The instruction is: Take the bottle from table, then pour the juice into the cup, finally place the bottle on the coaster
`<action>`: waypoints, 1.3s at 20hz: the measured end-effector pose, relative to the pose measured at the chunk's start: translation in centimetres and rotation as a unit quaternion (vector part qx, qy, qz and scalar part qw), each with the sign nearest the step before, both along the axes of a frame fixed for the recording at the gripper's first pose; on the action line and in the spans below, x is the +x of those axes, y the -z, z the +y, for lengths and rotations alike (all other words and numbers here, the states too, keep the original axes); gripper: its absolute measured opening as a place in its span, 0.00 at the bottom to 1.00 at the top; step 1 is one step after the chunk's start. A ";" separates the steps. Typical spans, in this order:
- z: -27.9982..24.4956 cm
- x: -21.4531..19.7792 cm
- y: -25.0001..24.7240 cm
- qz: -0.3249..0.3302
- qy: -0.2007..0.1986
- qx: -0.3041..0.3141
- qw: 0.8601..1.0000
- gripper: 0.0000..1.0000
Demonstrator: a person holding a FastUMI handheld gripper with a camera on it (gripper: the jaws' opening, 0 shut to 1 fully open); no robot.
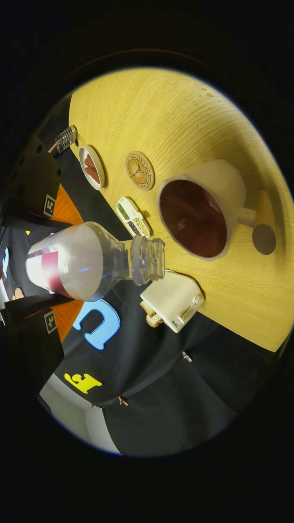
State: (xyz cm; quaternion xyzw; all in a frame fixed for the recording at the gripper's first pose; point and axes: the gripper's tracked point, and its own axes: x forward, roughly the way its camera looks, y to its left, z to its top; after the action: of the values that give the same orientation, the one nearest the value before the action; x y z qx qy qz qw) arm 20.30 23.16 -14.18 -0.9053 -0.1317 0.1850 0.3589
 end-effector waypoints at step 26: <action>-6.0 1.4 -2.2 0.260 0.143 0.516 0.804 0.67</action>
State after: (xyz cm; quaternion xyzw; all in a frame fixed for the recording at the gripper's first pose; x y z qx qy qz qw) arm 21.74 17.18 -12.03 -0.5130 0.0216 0.2650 0.8161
